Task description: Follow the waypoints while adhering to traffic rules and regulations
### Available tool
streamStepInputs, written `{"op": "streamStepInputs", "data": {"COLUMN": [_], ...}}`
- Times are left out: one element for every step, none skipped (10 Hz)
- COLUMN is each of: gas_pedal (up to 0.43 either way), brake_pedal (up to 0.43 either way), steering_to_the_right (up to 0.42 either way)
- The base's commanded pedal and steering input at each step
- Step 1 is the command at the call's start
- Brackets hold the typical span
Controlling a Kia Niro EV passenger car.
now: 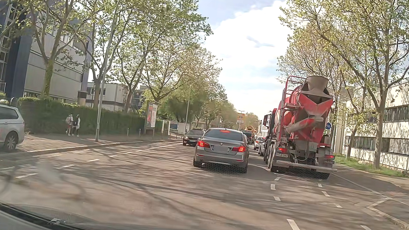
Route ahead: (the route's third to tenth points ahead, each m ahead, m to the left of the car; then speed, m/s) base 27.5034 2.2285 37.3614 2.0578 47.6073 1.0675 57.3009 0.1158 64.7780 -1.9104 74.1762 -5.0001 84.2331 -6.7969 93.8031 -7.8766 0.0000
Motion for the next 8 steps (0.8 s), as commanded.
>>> {"op": "streamStepInputs", "data": {"gas_pedal": [0.0,0.0,0.0,0.0,0.0,0.0,0.0,0.0], "brake_pedal": [0.22,0.22,0.22,0.22,0.22,0.22,0.213,0.22], "steering_to_the_right": [0.035,0.035,0.035,0.035,0.035,0.035,0.035,0.035]}}
